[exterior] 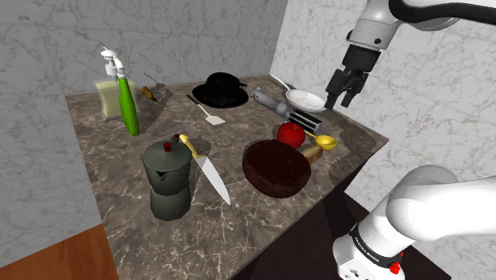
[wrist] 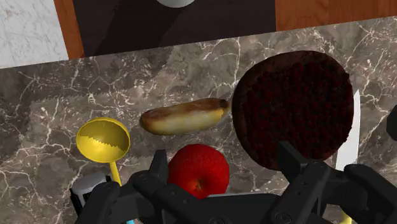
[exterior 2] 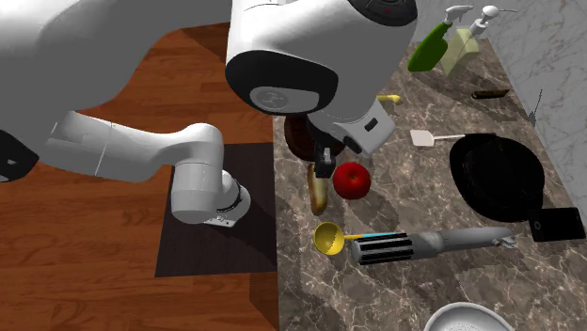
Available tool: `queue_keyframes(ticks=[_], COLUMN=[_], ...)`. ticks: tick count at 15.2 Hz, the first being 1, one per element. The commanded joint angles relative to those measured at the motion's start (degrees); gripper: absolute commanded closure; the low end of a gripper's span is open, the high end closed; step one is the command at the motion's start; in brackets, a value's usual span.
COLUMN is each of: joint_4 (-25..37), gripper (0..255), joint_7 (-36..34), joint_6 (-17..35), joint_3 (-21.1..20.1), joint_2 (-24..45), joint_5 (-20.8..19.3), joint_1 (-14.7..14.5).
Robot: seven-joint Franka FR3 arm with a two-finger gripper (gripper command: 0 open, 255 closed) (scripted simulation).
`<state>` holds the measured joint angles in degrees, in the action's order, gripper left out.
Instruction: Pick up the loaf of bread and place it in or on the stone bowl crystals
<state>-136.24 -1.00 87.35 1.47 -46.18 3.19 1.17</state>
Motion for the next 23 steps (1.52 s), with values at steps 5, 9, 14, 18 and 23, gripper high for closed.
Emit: queue_keyframes(ticks=[5, 9, 14, 18, 23], joint_4=[-7.5, -13.0, -17.3, -19.5, -22.4], gripper=[0, 0, 0, 0, 0], joint_7=[-21.6, -43.1, -70.0, -77.9, -77.8], joint_6=[6.6, 13.0, 21.0, 25.1, 29.6], joint_3=[-8.1, -16.7, -27.3, -31.0, -32.4], joint_2=[-0.8, 0.7, 5.8, 8.4, 9.9], joint_5=[3.1, 6.6, 10.8, 12.2, 13.2], joint_1=[6.4, 12.6, 20.5, 23.2, 23.4])
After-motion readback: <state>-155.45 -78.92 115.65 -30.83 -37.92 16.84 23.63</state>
